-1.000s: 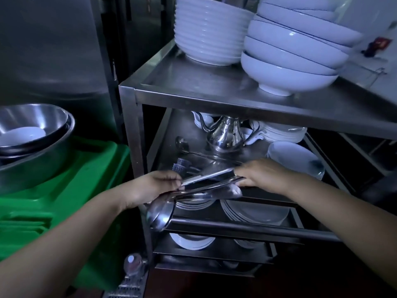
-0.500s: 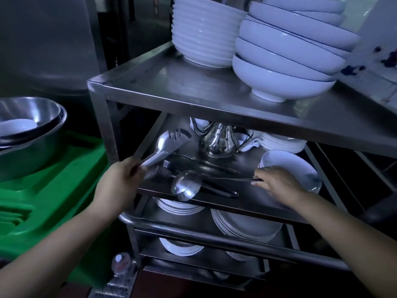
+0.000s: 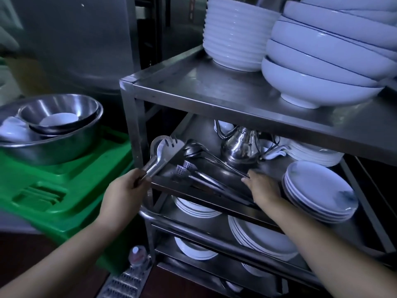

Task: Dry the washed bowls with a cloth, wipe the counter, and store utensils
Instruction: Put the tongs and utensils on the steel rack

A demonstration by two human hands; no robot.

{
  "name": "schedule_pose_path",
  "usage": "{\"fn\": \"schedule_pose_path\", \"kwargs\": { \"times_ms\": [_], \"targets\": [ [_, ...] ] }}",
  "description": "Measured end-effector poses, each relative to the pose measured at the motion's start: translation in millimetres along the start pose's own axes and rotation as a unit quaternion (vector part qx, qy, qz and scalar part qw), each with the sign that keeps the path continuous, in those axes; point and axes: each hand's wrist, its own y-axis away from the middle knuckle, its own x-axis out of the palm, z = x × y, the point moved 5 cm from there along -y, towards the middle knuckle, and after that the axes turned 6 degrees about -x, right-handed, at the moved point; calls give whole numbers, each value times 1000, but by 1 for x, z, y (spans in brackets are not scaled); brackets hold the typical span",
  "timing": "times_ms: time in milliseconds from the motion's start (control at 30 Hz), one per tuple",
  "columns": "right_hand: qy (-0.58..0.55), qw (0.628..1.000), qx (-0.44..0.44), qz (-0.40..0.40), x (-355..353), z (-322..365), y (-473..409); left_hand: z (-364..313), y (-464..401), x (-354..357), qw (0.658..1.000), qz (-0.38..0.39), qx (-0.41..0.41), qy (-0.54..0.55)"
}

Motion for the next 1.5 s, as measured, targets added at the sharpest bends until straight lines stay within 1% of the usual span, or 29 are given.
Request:
{"fn": "schedule_pose_path", "kwargs": {
  "times_ms": [133,233,400,533,633,733,833,900,967,1033,1167,1367,1433,1500],
  "targets": [
    [39,999,-18,16,4,7,-7,3,3,-1,1000,6,-7,-19],
    [1,999,-32,41,8,5,-9,2,3,-2,1000,5,-7,-14],
    [-106,991,-44,66,11,0,-6,0,2,-1,1000,15,-1,-16],
    [-103,991,-62,50,7,-4,-5,0,1,2,1000,22,-2,-13],
    [-90,991,-85,55,6,-2,-4,0,-2,6,1000,23,0,-11],
    [-116,988,-89,54,3,-2,-2,-2,-4,12,1000,28,2,8],
    [-123,988,-90,22,-8,1,0,-5,-7,19,998,48,2,37],
    [-146,984,-95,-43,-21,10,3,-11,-10,25,998,58,10,39],
    [-214,967,-86,-112,-36,27,8,-18,-13,33,997,61,12,54],
    [-293,944,-64,-139,-43,49,10,-28,-13,46,993,80,-3,91],
    [-409,901,-25,-143,-42,87,5,-50,-7,73,977,118,-24,178],
    [-436,884,77,-150,-39,83,-1,-72,2,94,947,187,-57,257],
    [-464,868,100,-146,-34,79,-5,-77,5,97,938,205,-66,273],
    [-511,841,129,-124,-26,77,-9,-81,8,100,929,216,-69,292]
  ]
}}
